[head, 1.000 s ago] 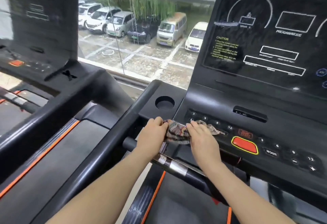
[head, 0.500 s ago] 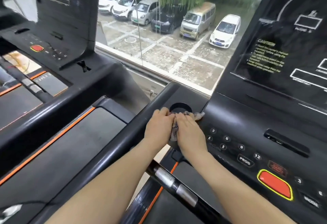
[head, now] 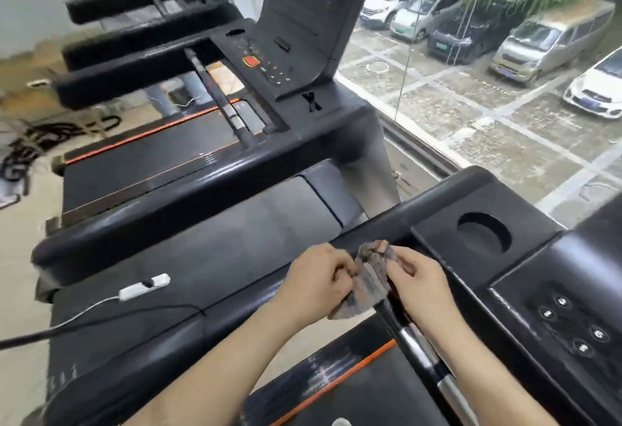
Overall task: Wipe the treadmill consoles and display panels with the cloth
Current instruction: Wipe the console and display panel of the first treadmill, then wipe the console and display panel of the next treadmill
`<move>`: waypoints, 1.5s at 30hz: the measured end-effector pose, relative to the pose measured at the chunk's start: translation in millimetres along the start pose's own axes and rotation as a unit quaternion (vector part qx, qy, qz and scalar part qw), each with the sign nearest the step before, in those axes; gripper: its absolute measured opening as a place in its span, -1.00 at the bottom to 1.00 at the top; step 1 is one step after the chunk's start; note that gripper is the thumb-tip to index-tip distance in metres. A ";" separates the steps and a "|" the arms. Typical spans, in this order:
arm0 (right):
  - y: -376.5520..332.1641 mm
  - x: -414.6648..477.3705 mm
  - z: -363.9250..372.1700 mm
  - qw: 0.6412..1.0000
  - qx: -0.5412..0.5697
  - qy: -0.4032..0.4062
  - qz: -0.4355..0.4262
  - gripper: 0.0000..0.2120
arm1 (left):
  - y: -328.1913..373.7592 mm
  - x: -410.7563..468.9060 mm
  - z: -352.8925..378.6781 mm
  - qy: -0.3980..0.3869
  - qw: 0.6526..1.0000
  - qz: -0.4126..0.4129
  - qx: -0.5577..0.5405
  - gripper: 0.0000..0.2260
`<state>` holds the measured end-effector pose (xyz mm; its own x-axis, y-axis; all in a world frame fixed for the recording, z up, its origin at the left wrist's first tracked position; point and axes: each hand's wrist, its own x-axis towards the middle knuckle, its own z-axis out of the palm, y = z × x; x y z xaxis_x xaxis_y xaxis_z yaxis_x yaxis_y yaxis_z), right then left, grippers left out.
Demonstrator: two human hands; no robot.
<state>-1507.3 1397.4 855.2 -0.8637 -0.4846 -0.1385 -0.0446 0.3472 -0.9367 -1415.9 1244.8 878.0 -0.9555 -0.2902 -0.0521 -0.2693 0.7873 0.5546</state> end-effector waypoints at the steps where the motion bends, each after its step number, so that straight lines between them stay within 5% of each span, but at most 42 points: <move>1: -9.7 5.3 8.7 0.999 0.039 -0.018 0.023 -0.82 | -5.2 -8.7 -11.7 0.010 0.999 -0.018 -0.032 -0.81; 7: -67.3 -0.5 84.7 0.943 0.249 -0.132 0.176 -0.77 | -59.0 -53.0 -58.3 0.096 0.939 -0.166 -0.285 -0.77; 15: -111.0 -50.2 203.0 0.827 0.368 -0.284 0.315 -0.52 | -149.2 -141.5 -123.9 0.212 0.760 -0.255 -0.559 -0.78; 21: -135.6 -93.3 315.8 0.834 0.327 -0.375 0.239 -0.39 | -257.9 -219.1 -172.3 0.239 0.715 -0.286 -0.592 -0.78; 28: -165.1 -127.3 439.4 0.894 0.168 -0.372 0.187 -0.81 | -362.7 -298.2 -225.5 0.207 0.656 -0.397 -0.607 -0.94; 33: -177.3 -127.5 485.7 0.911 0.057 -0.357 0.199 -0.63 | -408.3 -311.3 -253.5 0.166 0.690 -0.411 -0.572 -0.83; 38: -192.3 -99.8 520.3 0.852 0.201 -0.367 0.316 -0.65 | -446.0 -312.6 -288.8 -0.005 0.766 -0.359 -0.533 -0.52; 41: -207.3 -79.5 538.2 0.826 0.286 -0.359 0.327 -0.62 | -465.3 -309.9 -310.4 0.015 0.782 -0.322 -0.533 -0.64; 45: -220.2 -68.9 556.5 0.786 0.364 -0.385 0.318 -0.63 | -492.2 -294.0 -331.4 0.104 0.745 -0.348 -0.559 -0.66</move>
<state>-1158.6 907.5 892.1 -0.0227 -0.8387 -0.5441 0.8142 0.3004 -0.4969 -962.6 762.4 895.6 -0.5603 -0.5860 -0.5854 -0.3126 -0.5049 0.8046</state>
